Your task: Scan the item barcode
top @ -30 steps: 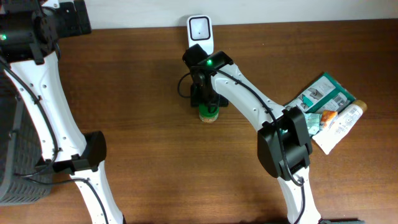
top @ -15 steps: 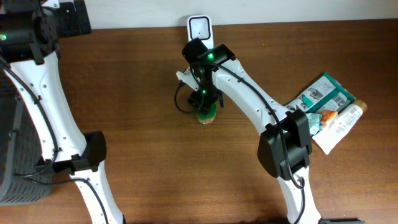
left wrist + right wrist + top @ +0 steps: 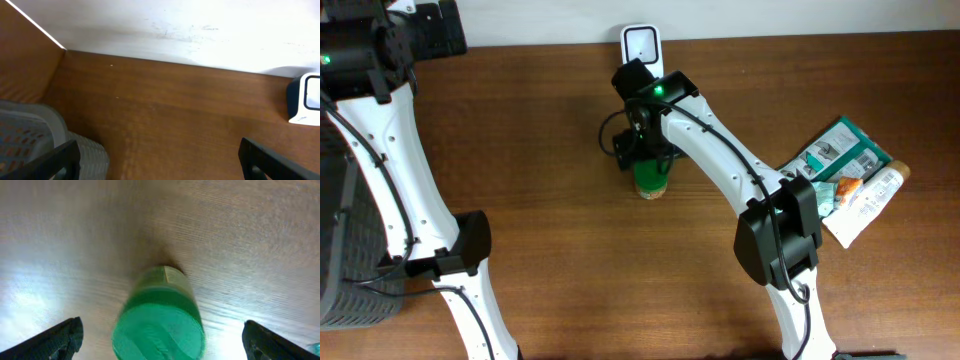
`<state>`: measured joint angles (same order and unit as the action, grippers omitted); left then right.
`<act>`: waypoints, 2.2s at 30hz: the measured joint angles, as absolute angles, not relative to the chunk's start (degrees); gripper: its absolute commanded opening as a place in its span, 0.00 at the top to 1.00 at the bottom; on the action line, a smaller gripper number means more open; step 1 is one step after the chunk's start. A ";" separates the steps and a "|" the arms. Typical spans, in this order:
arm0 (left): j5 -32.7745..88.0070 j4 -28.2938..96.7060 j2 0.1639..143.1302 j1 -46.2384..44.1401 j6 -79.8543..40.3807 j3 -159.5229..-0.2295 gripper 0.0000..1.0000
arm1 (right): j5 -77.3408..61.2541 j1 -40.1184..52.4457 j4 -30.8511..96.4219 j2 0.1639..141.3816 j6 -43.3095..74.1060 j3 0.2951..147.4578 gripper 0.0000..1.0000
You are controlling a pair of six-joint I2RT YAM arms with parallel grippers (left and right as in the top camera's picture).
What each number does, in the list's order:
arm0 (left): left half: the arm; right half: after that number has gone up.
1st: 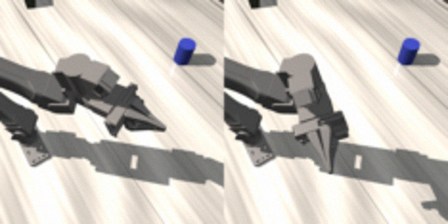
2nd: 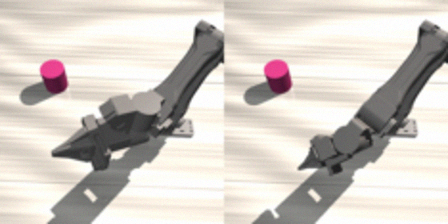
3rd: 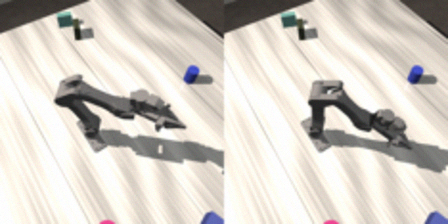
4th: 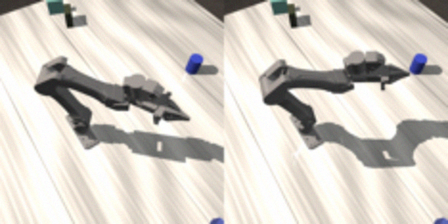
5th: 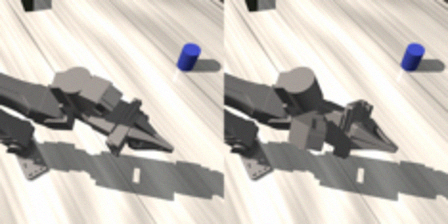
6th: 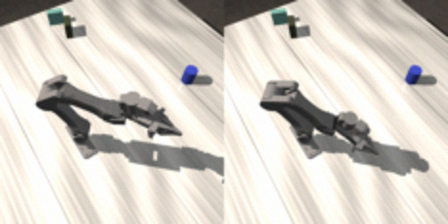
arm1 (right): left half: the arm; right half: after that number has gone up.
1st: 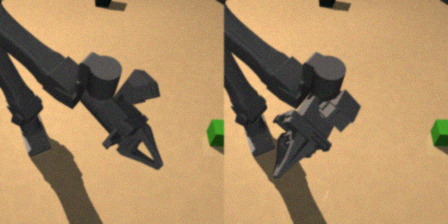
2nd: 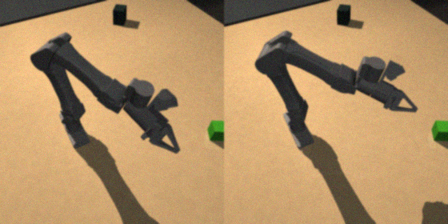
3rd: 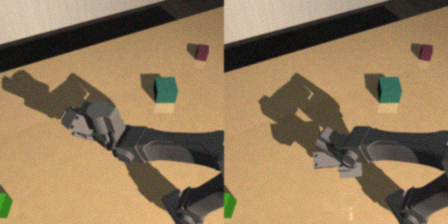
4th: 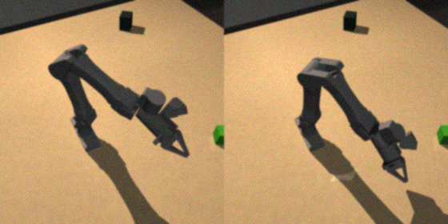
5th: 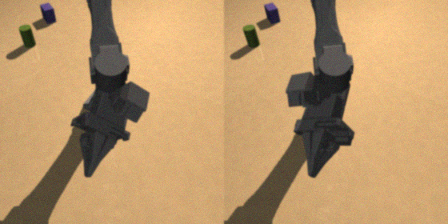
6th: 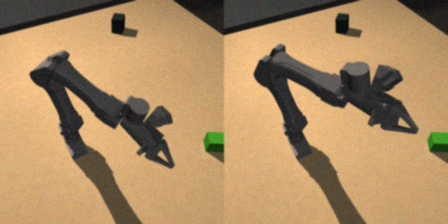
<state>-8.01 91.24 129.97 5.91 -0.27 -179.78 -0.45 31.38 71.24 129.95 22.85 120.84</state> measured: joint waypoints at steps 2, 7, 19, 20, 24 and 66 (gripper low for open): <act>-8.01 91.26 129.97 5.91 -0.27 -179.78 0.01 | -0.47 31.38 68.60 129.95 28.88 119.83 0.06; -8.01 91.26 129.97 5.91 -0.27 -179.78 0.01 | -0.47 31.33 67.16 129.97 35.24 116.75 0.18; -8.01 91.26 129.97 5.91 -0.27 -179.78 0.01 | -1.54 31.33 68.73 130.04 37.54 114.74 0.17; -8.01 91.26 129.97 5.91 -0.27 -179.78 0.01 | -1.69 31.33 68.95 130.04 37.54 114.74 0.16; -8.01 91.26 129.97 5.91 -0.27 -179.78 0.01 | -2.46 31.33 70.08 130.04 37.63 114.74 0.16; -8.01 91.26 129.97 5.91 -0.27 -179.78 0.01 | -2.87 31.33 78.15 130.13 -31.31 121.51 0.38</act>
<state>-8.01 91.26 129.97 5.91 -0.27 -179.78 -2.87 31.33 78.15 130.13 -31.31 121.51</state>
